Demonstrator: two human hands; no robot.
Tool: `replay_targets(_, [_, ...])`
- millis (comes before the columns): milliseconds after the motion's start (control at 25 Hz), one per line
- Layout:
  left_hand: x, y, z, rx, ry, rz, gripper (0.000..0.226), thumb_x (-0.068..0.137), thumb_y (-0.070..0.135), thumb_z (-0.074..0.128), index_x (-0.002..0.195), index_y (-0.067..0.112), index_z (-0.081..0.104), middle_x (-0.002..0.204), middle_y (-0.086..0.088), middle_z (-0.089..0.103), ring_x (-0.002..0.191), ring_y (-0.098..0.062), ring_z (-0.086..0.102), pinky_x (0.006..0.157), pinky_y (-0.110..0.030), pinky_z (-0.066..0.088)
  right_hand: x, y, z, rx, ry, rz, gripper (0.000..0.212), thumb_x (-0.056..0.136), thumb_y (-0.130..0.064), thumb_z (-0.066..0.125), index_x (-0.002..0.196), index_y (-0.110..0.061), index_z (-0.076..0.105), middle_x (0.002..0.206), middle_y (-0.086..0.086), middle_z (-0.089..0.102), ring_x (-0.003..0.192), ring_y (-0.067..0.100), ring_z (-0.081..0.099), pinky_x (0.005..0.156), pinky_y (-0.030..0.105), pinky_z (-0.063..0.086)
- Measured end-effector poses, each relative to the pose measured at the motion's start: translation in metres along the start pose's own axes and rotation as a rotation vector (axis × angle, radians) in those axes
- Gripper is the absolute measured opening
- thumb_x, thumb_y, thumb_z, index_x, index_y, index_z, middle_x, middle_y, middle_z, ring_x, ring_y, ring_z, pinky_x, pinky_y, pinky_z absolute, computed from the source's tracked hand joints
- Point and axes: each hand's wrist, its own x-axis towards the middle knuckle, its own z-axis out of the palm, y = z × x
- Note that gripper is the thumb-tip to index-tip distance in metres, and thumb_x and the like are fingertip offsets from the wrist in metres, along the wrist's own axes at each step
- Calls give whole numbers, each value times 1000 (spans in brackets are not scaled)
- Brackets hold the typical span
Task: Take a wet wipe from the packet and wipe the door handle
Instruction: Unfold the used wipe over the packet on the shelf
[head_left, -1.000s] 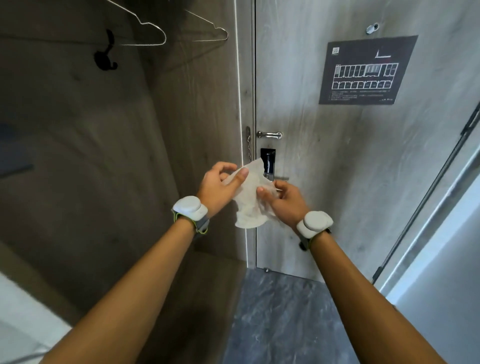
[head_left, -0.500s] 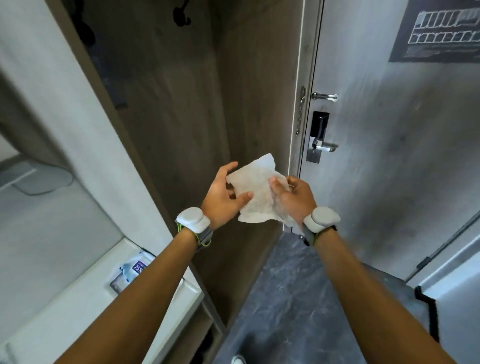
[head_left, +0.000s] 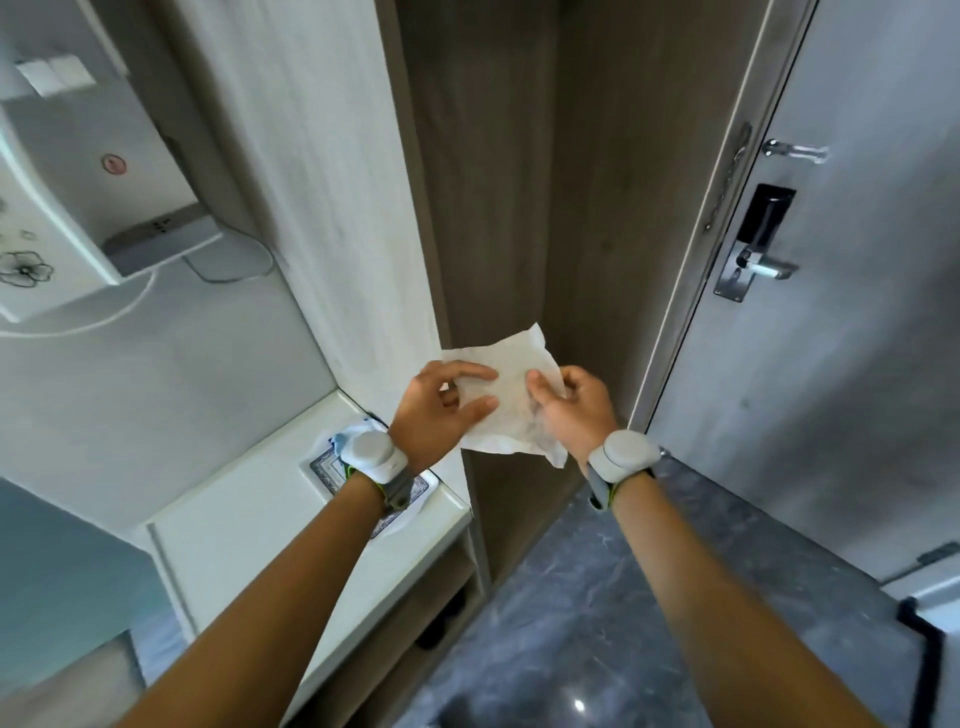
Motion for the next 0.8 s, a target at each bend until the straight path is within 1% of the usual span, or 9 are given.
replay_targets(80, [-9, -16, -22, 5, 15, -60, 11, 80, 18, 80, 89, 17, 74, 94, -12, 70, 70, -17, 63, 74, -37, 58, -8, 5, 22, -11, -14, -31, 29, 82, -38, 77, 99, -20, 62, 74, -12, 72, 66, -3, 69, 63, 16, 54])
replay_targets(120, [-13, -21, -30, 8, 20, -89, 9, 79, 19, 80, 86, 16, 74, 82, -17, 68, 64, -21, 57, 69, -38, 54, -12, 6, 28, 2, -29, -46, 34, 81, -37, 78, 105, -22, 59, 75, -12, 72, 66, -5, 70, 61, 13, 53])
replay_targets(240, [-24, -44, -66, 3, 42, -154, 9, 79, 22, 80, 87, 19, 76, 66, -17, 65, 60, -18, 55, 65, -35, 53, -26, 12, 65, 24, -68, -64, 39, 83, -30, 77, 110, -29, 49, 79, 0, 75, 68, 6, 74, 61, 21, 59])
replay_targets(320, [-28, -59, -91, -66, 48, -187, 14, 78, 19, 81, 90, 17, 75, 72, -20, 69, 64, -18, 62, 68, -36, 59, -35, 14, 94, 38, -86, -87, 31, 84, -27, 76, 104, -27, 52, 77, 5, 75, 63, 13, 73, 55, 25, 58])
replay_targets(400, [-30, -74, -112, -104, 50, -207, 23, 74, 18, 84, 95, 18, 74, 84, -18, 72, 74, -24, 67, 74, -38, 61, -39, 18, 119, 37, -101, -96, 24, 83, -26, 78, 96, -18, 60, 72, 1, 74, 57, 8, 71, 50, 20, 54])
replay_targets(520, [-31, -101, -147, -91, 37, -222, 31, 70, 21, 87, 98, 24, 74, 88, -4, 76, 78, -19, 73, 73, -29, 60, -39, 27, 153, -6, -154, -19, 27, 73, -31, 86, 93, -22, 71, 82, 1, 77, 72, 13, 75, 63, 25, 60])
replay_targets(600, [-32, -121, -169, -63, 27, -220, 33, 68, 23, 88, 98, 27, 73, 87, 1, 76, 77, -14, 73, 73, -25, 59, -39, 35, 175, -8, -180, 20, 33, 66, -28, 90, 94, -23, 73, 89, 3, 78, 82, 16, 76, 68, 24, 59])
replay_targets(680, [-32, -139, -189, -26, 26, -214, 34, 69, 26, 87, 99, 29, 73, 93, -1, 75, 81, -16, 73, 76, -28, 60, -37, 43, 195, -25, -192, 28, 36, 63, -24, 91, 95, -24, 74, 88, 1, 78, 82, 14, 76, 68, 20, 58])
replay_targets(800, [-31, -161, -207, 75, 32, -206, 29, 71, 28, 84, 97, 32, 73, 95, -2, 73, 82, -20, 69, 76, -33, 59, -36, 52, 216, -105, -187, 12, 33, 64, -24, 90, 94, -25, 74, 86, -2, 78, 81, 14, 75, 74, 28, 60])
